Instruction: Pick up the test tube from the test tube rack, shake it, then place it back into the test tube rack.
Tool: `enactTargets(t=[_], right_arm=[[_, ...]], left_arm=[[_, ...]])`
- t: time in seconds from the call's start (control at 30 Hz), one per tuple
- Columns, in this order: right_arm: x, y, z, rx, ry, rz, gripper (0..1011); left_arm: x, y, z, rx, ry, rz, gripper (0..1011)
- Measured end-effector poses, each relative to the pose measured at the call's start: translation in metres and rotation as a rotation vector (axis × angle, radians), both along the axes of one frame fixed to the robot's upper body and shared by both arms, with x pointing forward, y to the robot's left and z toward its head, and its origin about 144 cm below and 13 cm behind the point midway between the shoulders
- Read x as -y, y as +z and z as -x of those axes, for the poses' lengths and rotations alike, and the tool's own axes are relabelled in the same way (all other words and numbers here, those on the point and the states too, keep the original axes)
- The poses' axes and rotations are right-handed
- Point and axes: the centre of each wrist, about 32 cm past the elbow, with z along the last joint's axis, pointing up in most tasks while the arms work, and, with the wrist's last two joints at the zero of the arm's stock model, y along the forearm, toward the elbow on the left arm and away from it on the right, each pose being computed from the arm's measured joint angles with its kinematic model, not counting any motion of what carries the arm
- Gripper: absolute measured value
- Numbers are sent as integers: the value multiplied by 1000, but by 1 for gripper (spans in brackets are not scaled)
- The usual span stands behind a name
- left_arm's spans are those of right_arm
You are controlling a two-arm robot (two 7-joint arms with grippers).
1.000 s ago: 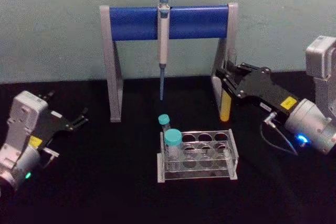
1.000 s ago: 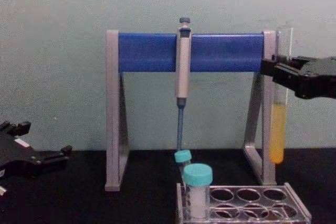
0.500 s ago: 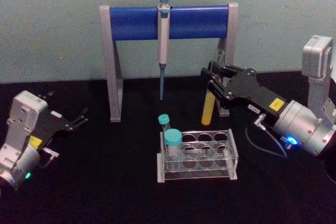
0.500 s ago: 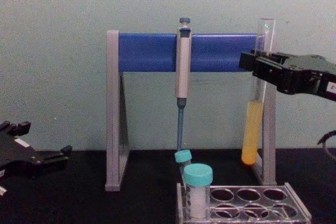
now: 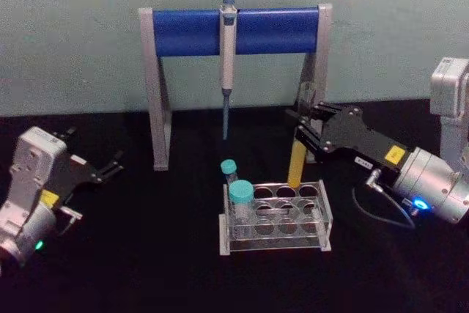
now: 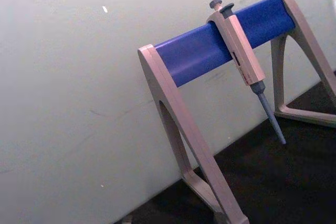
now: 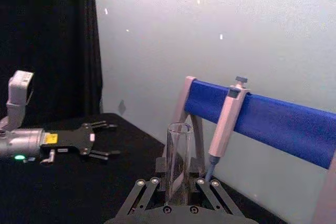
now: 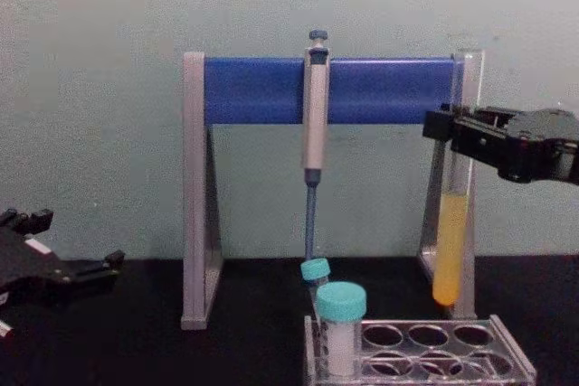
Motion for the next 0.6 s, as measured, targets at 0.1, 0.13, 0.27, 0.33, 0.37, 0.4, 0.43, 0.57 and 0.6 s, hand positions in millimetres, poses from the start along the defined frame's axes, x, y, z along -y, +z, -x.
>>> enactTargets(t=[0.1, 0.13, 0.27, 0.33, 0.37, 0.4, 0.43, 0.57, 0.6], right_arm=[[0, 0, -1, 3, -12, -1, 237], [0, -1, -1, 5, -13, -2, 237], [-3, -3, -3, 10, -16, 3, 237], [-4, -4, -3, 10, -15, 5, 237], [-5, -5, -4, 10, -15, 9, 237], [-6, -6, -4, 10, -15, 11, 237], [-6, -7, -4, 10, -14, 13, 237], [-7, -10, -6, 10, -14, 23, 237], [-7, -11, -6, 10, -13, 25, 237]], left_arm=[[0, 0, 0, 0, 0, 0, 1001], [0, 0, 0, 0, 0, 0, 1001], [0, 0, 0, 0, 0, 0, 1001], [0, 0, 0, 0, 0, 0, 1001], [0, 0, 0, 0, 0, 0, 1001], [0, 0, 0, 0, 0, 0, 1001], [0, 0, 0, 0, 0, 0, 1001], [0, 0, 0, 0, 0, 0, 1001], [0, 0, 0, 0, 0, 0, 1001]])
